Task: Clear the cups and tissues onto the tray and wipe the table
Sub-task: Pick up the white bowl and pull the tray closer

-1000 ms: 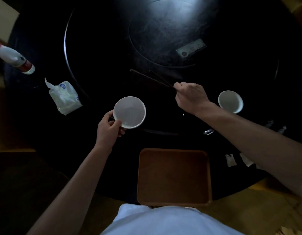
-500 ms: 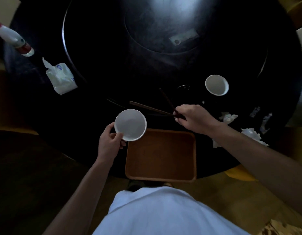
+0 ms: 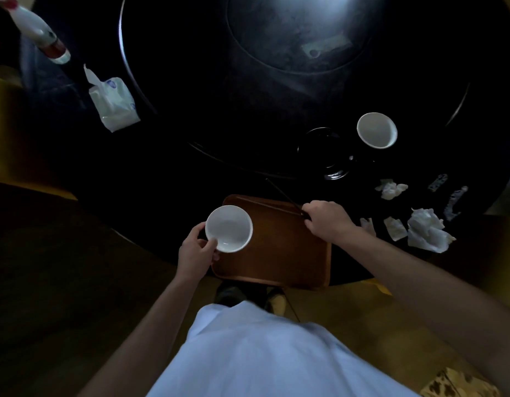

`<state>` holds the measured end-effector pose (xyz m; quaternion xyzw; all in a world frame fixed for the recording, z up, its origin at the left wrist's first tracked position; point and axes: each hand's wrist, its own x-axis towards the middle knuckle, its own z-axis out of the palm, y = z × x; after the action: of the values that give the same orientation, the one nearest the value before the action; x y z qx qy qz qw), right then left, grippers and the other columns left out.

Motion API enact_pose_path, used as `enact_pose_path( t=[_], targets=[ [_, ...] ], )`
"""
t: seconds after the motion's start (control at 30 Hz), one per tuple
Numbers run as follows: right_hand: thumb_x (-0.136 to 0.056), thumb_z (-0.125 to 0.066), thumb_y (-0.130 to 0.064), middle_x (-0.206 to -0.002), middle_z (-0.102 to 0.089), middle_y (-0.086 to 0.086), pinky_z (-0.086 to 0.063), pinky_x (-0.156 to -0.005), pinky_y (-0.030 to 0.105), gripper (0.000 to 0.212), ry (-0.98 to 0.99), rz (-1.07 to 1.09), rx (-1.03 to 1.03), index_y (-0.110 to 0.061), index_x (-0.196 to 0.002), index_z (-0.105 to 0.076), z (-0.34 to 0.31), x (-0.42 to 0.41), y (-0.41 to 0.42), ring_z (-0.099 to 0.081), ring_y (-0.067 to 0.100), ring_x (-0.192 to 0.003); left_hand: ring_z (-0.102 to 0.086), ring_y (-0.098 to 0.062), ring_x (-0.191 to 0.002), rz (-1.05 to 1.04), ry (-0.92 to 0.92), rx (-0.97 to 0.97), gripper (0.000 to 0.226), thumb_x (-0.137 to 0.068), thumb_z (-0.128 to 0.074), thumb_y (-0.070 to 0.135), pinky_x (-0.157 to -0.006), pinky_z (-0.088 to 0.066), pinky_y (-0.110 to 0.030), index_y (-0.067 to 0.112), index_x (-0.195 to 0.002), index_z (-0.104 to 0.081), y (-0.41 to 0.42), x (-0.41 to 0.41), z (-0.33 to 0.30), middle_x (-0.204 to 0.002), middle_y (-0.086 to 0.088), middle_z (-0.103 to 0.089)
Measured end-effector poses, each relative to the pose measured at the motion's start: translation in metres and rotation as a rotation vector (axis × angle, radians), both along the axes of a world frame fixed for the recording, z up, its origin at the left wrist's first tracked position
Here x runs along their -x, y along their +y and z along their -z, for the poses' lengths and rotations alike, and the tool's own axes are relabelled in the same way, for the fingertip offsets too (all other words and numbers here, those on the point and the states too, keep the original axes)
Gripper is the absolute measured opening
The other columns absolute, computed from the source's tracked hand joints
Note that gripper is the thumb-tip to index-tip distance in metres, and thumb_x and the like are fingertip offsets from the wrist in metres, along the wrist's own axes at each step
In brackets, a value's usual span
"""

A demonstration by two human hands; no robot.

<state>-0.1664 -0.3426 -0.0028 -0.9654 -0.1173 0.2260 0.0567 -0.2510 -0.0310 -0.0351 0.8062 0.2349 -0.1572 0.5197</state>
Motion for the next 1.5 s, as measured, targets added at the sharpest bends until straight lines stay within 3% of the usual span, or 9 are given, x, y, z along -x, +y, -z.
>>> enact_pose_path(
  t=[0.33, 0.53, 0.8, 1.1, 1.23, 1.5],
  targets=[
    [-0.094, -0.049, -0.014, -0.104, -0.063, 0.004, -0.052, -0.073, 0.035, 0.024, -0.014, 0.073, 0.018, -0.017, -0.114, -0.064, 0.026, -0.001, 0.026, -0.064, 0.027, -0.09, -0.073, -0.02, -0.068, 0.035, 0.033, 0.049, 0.051, -0.098, -0.063, 0.016, -0.061, -0.059, -0.031, 0.02, -0.147, -0.046, 0.001, -0.008, 0.012, -0.079, -0.007, -0.074],
    [-0.094, -0.054, -0.01, -0.105, -0.063, 0.004, -0.056, -0.066, 0.036, 0.023, -0.113, 0.072, 0.01, -0.016, -0.112, -0.067, 0.035, 0.002, 0.031, -0.066, 0.025, -0.088, -0.073, -0.022, -0.064, 0.024, 0.056, 0.116, 0.05, -0.1, -0.061, 0.021, -0.056, -0.057, -0.03, 0.024, -0.147, -0.046, 0.002, -0.008, 0.014, -0.082, -0.006, -0.075],
    [-0.09, -0.066, -0.017, -0.108, -0.067, 0.004, -0.058, -0.074, 0.041, 0.026, -0.171, 0.089, -0.051, -0.017, -0.116, -0.069, 0.039, 0.004, 0.026, -0.068, 0.025, -0.094, -0.072, -0.029, -0.059, 0.04, 0.101, 0.192, 0.054, -0.1, -0.062, 0.024, -0.05, -0.057, -0.033, 0.025, -0.151, -0.043, -0.002, -0.011, 0.015, -0.079, -0.006, -0.076],
    [-0.09, -0.07, -0.022, -0.098, -0.068, 0.003, -0.057, -0.067, 0.035, 0.021, -0.236, 0.055, -0.103, -0.018, -0.111, -0.074, 0.041, 0.0, 0.032, -0.068, 0.022, -0.088, -0.072, -0.027, -0.062, 0.033, 0.104, 0.213, 0.055, -0.101, -0.061, 0.019, -0.052, -0.058, -0.032, 0.022, -0.152, -0.041, -0.004, -0.013, 0.012, -0.083, -0.011, -0.075],
    [-0.089, -0.071, -0.022, -0.104, -0.069, 0.003, -0.058, -0.074, 0.036, 0.025, -0.217, 0.09, -0.119, -0.016, -0.113, -0.071, 0.04, -0.002, 0.035, -0.067, 0.022, -0.094, -0.072, -0.028, -0.062, 0.001, 0.113, 0.237, 0.056, -0.1, -0.062, 0.019, -0.051, -0.056, -0.03, 0.021, -0.152, -0.041, -0.006, -0.013, 0.01, -0.084, -0.012, -0.075],
    [-0.087, -0.074, -0.022, -0.095, -0.068, 0.002, -0.057, -0.069, 0.035, 0.014, -0.301, 0.187, -0.167, -0.015, -0.099, -0.073, 0.045, 0.007, 0.01, -0.067, 0.022, -0.088, -0.073, -0.031, -0.062, -0.063, 0.117, 0.284, 0.059, -0.101, -0.061, 0.02, -0.048, -0.056, -0.03, 0.021, -0.155, -0.037, -0.014, -0.018, 0.008, -0.088, -0.013, -0.077]
  ],
)
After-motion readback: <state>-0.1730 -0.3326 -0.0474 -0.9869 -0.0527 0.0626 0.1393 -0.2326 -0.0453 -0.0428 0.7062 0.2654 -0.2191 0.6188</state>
